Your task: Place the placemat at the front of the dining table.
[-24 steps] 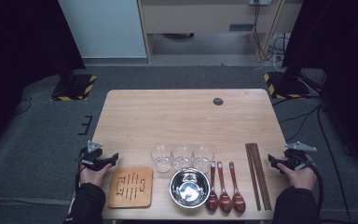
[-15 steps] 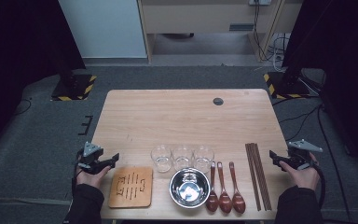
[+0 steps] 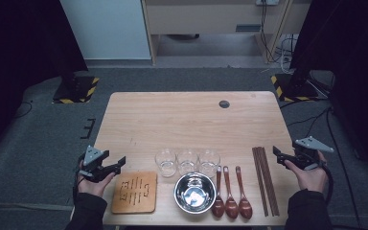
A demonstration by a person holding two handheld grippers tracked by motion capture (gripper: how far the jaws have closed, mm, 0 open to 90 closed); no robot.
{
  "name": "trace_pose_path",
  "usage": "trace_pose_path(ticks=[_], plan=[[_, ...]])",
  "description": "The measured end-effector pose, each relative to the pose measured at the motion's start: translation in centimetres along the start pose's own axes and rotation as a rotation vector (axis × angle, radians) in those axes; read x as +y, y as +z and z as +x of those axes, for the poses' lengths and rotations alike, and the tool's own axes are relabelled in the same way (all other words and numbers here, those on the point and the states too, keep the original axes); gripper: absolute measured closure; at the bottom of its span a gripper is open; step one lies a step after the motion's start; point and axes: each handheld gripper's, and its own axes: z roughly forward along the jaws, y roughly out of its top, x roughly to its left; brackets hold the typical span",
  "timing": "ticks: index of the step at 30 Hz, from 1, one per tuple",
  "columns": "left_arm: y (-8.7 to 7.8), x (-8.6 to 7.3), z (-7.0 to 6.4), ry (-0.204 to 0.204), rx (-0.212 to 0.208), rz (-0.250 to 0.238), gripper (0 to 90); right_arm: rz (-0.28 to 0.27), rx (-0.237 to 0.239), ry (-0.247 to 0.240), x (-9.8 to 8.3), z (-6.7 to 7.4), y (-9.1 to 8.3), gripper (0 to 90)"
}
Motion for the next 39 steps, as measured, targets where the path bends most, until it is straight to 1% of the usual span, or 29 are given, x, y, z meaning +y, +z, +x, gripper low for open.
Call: trace_pose_path(ticks=[5, 6, 7, 8, 9, 13, 14, 15, 21, 22, 24, 26, 29, 34, 37, 38, 39], plan=[[0.0, 0.0, -0.2, 0.002, -0.003, 0.001, 24.2, -0.023, 0.024, -0.024, 1.3, 1.4, -0.2, 20.5], [0.0, -0.1, -0.3, 0.002, -0.008, 0.001, 24.3, -0.032, 0.035, -0.031, 1.9, 2.1, -0.3, 20.4], [0.0, -0.1, -0.3, 0.002, -0.008, 0.001, 24.5, -0.032, 0.035, -0.031, 1.9, 2.1, -0.3, 20.4], [-0.1, -0.1, -0.3, 0.002, -0.010, 0.000, 24.7, -0.036, 0.048, -0.042, 2.4, 2.7, -0.3, 20.1], [-0.1, -0.1, -0.3, 0.001, -0.012, -0.001, 24.7, -0.036, 0.048, -0.042, 2.4, 2.7, -0.3, 20.1], [0.0, -0.2, -0.4, 0.000, -0.013, 0.000, 24.7, -0.046, 0.067, -0.070, 3.5, 3.9, -0.2, 20.1], [0.0, -0.3, -0.5, 0.000, -0.015, 0.002, 24.6, -0.054, 0.077, -0.078, 3.9, 4.6, -0.2, 19.8], [0.0, -0.3, -0.5, 0.000, -0.015, 0.002, 24.6, -0.054, 0.077, -0.078, 3.9, 4.6, -0.2, 19.8], [0.3, -0.7, -0.7, 0.002, -0.018, 0.016, 24.4, -0.080, 0.094, -0.097, 5.3, 6.1, -0.4, 19.6], [0.3, -0.8, -0.7, 0.006, -0.019, 0.020, 24.4, -0.085, 0.102, -0.101, 5.7, 6.7, -0.4, 19.5], [0.2, -0.9, -0.7, 0.004, -0.021, 0.021, 24.4, -0.089, 0.109, -0.107, 6.0, 7.2, -0.4, 19.4], [0.2, -1.0, -0.7, 0.004, -0.020, 0.022, 24.4, -0.088, 0.113, -0.111, 6.1, 7.5, -0.3, 19.3], [0.2, -1.2, -0.8, 0.003, -0.020, 0.026, 24.4, -0.097, 0.124, -0.113, 6.7, 8.2, -0.3, 19.3], [0.2, -1.5, -0.8, 0.006, -0.020, 0.035, 24.3, -0.102, 0.140, -0.124, 7.6, 9.7, -0.2, 19.3], [0.2, -1.6, -0.8, 0.007, -0.016, 0.038, 24.2, -0.123, 0.145, -0.127, 8.3, 10.7, -0.2, 19.4], [0.1, -1.6, -0.8, 0.007, -0.015, 0.036, 24.1, -0.127, 0.155, -0.132, 8.7, 11.4, -0.3, 19.4], [0.1, -1.7, -0.8, 0.007, -0.015, 0.035, 24.1, -0.127, 0.155, -0.132, 8.7, 11.4, -0.3, 19.4]])
